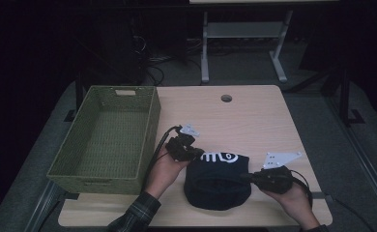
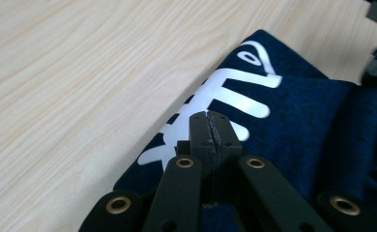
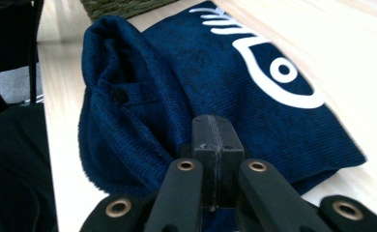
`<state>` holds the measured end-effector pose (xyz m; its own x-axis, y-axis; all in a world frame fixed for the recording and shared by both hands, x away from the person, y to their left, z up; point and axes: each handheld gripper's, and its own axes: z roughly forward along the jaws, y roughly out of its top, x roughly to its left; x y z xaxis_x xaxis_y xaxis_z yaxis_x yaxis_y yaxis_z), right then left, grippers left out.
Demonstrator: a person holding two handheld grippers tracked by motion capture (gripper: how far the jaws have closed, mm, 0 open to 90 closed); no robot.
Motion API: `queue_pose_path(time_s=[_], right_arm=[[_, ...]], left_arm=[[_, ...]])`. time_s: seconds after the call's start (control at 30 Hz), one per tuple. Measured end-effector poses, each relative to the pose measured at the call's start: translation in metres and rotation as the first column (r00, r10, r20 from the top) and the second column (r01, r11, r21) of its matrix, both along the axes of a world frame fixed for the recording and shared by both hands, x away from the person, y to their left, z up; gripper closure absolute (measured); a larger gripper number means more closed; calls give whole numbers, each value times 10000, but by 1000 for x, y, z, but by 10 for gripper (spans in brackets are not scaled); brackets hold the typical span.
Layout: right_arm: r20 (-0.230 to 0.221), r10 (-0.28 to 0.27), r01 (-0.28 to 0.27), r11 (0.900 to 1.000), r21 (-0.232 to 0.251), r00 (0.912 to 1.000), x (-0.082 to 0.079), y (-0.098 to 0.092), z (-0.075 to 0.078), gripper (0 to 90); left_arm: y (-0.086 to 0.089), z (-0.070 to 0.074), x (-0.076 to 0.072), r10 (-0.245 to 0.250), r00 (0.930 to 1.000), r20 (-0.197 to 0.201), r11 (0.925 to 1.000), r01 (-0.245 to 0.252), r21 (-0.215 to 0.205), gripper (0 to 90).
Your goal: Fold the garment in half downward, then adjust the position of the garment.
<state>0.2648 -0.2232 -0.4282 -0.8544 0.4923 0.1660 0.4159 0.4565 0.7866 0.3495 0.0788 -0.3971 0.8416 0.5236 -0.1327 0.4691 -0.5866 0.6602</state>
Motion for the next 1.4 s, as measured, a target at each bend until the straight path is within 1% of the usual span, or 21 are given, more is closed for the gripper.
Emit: queue_pose_path(time_s=[0.03,0.13,0.17,0.3,0.37,0.43,0.47,0.53,0.57,0.8,0.93,0.97,1.03,1.07,1.13,1.17,1.23,1.27,1.3,1.33,1.4], right_arm=[[-10,63,-63,10000,-18,10000,-1,1,-1,896],[-89,227,-227,9997,-53,9997,-5,3,-5,896],[-240,319,-322,9994,-146,9992,-8,6,-10,896],[-450,488,-503,9982,-314,9978,-11,10,-18,896],[-624,553,-577,9976,-373,9965,-13,14,-23,897],[-670,657,-686,9967,-430,9956,-15,15,-26,897],[-670,657,-686,9967,-430,9956,-15,15,-26,897],[-658,726,-767,9951,-625,9952,-16,19,-27,897],[-658,779,-822,9945,-654,9948,-17,20,-27,897],[-744,1278,-1330,9886,-698,9890,-24,32,-31,898],[-744,1386,-1435,9876,-642,9875,-25,34,-31,897],[-720,1389,-1435,9876,-630,9877,-25,34,-30,897],[-624,1359,-1398,9882,-621,9888,-26,33,-29,897],[-374,1270,-1283,9911,-356,9912,-27,30,-25,896],[-208,1171,-1175,9929,-195,9929,-27,27,-22,895],[120,921,-921,9957,-32,9957,-27,22,-17,895],[323,650,-653,9978,85,9974,-26,16,-14,895],[361,553,-557,9984,103,9978,-25,13,-14,894],[361,553,-557,9984,103,9978,-25,13,-14,894],[340,315,-317,9995,63,9989,-23,9,-14,892],[291,253,-254,9997,16,9993,-22,7,-15,892]], left_arm=[[-2,-5,3,-33,10000,-44,9998,34,200,898],[-5,-12,4,5,9998,-210,9998,-1,196,898],[-8,-18,4,-74,9994,-352,9993,86,355,898],[-12,-27,5,-175,9987,-483,9984,201,526,898],[-14,-31,5,-114,9986,-517,9987,139,484,899],[-17,-36,6,-170,9982,-570,9977,207,647,899],[-17,-36,6,-170,9982,-570,9977,207,647,899],[-19,-40,8,-333,9982,-507,9948,380,948,899],[-20,-41,8,-362,9981,-508,9945,410,968,899],[-29,-44,10,-429,9976,-537,9953,473,841,899],[-30,-39,7,-567,9979,-312,9946,592,855,898],[-29,-37,5,-486,9983,-306,9962,507,708,898],[-26,-30,1,-623,9976,-290,9964,639,551,898],[-24,-27,-2,-683,9974,-209,9962,693,520,897],[-22,-20,-10,-757,9970,-168,9964,762,365,897],[-21,-18,-14,-772,9969,-139,9967,775,258,891],[-18,-11,-31,-1067,9943,-32,9934,1067,410,883],[-18,-11,-31,-1067,9943,-32,9934,1067,410,879],[-16,-9,-37,-1091,9940,9,9935,1090,340,879],[-14,-8,-43,-1157,9933,-8,9925,1156,402,873],[-11,-7,-52,-1232,9923,-82,9914,1234,442,870]])
